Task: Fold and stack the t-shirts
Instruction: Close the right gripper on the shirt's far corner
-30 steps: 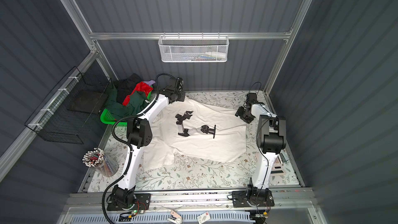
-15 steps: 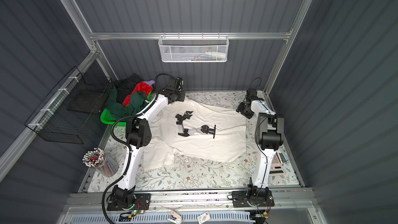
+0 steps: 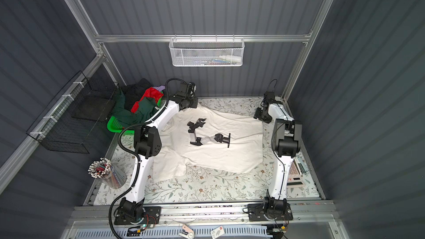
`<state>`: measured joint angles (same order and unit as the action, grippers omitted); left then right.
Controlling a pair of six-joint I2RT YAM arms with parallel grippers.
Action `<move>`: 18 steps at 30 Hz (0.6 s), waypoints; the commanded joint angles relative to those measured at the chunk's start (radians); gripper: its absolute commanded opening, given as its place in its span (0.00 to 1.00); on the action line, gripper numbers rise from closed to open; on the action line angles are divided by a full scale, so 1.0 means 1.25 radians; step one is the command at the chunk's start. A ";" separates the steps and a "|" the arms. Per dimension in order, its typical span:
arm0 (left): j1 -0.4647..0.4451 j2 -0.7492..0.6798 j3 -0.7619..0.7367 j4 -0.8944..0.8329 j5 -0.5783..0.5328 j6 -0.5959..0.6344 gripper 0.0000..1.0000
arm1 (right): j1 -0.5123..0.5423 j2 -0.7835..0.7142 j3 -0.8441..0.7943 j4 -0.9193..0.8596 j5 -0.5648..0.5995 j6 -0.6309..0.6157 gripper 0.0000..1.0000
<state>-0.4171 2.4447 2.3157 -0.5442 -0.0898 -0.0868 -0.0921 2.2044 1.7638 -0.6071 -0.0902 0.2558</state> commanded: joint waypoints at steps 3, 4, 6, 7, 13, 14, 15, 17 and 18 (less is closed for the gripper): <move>0.005 -0.028 0.001 0.000 0.017 -0.010 0.19 | -0.005 0.031 0.016 -0.016 -0.036 -0.029 0.58; 0.005 -0.029 0.001 0.002 0.017 -0.008 0.19 | -0.005 0.034 0.018 -0.018 -0.038 -0.029 0.57; 0.005 -0.028 0.001 0.005 0.017 -0.008 0.20 | -0.004 0.035 0.015 -0.014 -0.046 -0.026 0.57; 0.005 -0.028 0.001 0.003 0.017 -0.008 0.19 | -0.005 0.038 0.018 -0.018 -0.048 -0.027 0.57; 0.005 -0.030 -0.006 0.003 0.013 -0.006 0.20 | -0.004 0.047 0.035 -0.049 -0.022 -0.021 0.58; 0.005 -0.031 -0.007 0.002 0.013 -0.005 0.20 | -0.005 0.047 0.035 -0.052 -0.017 -0.022 0.59; 0.005 -0.033 -0.008 0.001 0.013 -0.004 0.20 | -0.005 0.046 0.037 -0.058 -0.008 -0.023 0.59; 0.005 -0.035 -0.015 0.003 0.012 -0.002 0.21 | -0.005 0.042 0.038 -0.069 0.011 -0.023 0.59; 0.005 -0.036 -0.018 0.005 0.012 -0.001 0.21 | -0.005 0.040 0.034 -0.068 0.014 -0.023 0.59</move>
<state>-0.4171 2.4447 2.3081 -0.5396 -0.0849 -0.0891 -0.0929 2.2620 1.7882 -0.6476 -0.1078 0.2344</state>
